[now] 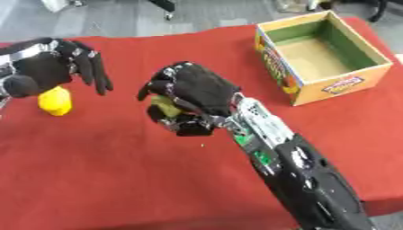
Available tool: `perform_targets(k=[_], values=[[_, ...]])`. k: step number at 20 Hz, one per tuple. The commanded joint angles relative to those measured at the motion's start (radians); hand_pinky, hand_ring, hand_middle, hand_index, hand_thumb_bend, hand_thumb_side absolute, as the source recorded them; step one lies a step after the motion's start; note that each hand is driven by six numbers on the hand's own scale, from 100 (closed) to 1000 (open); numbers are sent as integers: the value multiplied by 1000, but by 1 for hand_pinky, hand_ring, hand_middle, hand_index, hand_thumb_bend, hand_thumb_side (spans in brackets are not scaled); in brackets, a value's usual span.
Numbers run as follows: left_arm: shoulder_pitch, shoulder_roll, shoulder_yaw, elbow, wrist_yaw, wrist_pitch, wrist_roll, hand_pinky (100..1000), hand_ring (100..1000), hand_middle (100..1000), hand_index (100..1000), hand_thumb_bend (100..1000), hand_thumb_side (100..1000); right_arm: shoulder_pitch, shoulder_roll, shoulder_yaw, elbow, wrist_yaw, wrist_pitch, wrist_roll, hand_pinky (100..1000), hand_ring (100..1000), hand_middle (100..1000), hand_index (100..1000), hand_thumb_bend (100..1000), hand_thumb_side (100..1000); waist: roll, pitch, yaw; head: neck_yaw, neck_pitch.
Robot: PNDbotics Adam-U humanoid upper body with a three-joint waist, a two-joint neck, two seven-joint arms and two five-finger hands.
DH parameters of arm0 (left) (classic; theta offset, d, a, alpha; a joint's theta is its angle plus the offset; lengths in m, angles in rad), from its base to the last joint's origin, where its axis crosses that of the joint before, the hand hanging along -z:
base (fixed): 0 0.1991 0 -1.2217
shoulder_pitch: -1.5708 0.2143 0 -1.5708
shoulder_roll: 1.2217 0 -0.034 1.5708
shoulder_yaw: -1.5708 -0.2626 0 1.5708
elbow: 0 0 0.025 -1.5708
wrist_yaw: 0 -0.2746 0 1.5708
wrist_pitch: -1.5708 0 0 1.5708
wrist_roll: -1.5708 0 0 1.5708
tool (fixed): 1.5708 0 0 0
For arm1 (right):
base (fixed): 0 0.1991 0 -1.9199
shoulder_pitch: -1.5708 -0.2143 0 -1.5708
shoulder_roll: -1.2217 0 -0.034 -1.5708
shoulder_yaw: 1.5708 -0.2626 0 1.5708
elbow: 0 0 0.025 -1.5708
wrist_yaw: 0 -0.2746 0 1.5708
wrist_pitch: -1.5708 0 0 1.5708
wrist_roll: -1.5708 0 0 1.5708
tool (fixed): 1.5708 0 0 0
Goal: Pick up the objects with one hand, pass them to the other hand, and then place them into the box on the other side of the table.
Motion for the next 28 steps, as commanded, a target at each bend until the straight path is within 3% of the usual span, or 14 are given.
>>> perform_targets(k=[1, 8, 15, 19, 24, 26, 28], values=[[6, 47, 46, -22, -4, -22, 1, 724, 551, 537, 563, 697, 590, -12, -11, -20, -11, 7, 8, -6, 524, 425, 253, 676, 100, 100, 11, -26, 1, -2, -3], [91, 83, 148, -42, -8, -64, 79, 723, 551, 537, 562, 679, 590, -39, -78, -79, -22, 39, 49, -38, 534, 419, 248, 675, 100, 100, 8, -27, 6, -4, -3], [195, 95, 247, -47, -61, -91, 176, 719, 549, 535, 561, 639, 593, -86, -233, -219, 53, 33, 182, -106, 535, 417, 245, 670, 100, 100, 5, -27, 14, -13, -3], [252, 85, 297, -43, -114, -103, 234, 717, 548, 534, 559, 606, 602, -118, -313, -303, 186, 26, 267, -148, 535, 418, 246, 669, 100, 100, 6, -26, 21, -22, -3], [307, 60, 345, -34, -155, -109, 296, 715, 548, 533, 557, 584, 604, -174, -374, -384, 437, 47, 335, -220, 545, 433, 262, 674, 100, 100, 10, -24, 32, -31, -3], [323, 51, 358, -30, -161, -110, 313, 715, 547, 533, 556, 577, 605, -195, -383, -412, 551, 50, 346, -256, 563, 461, 297, 687, 100, 100, 12, -23, 36, -36, -3], [336, 44, 371, -25, -168, -111, 327, 715, 547, 532, 556, 571, 606, -212, -389, -433, 666, 50, 345, -277, 601, 531, 402, 744, 100, 100, 13, -23, 40, -39, -3]])
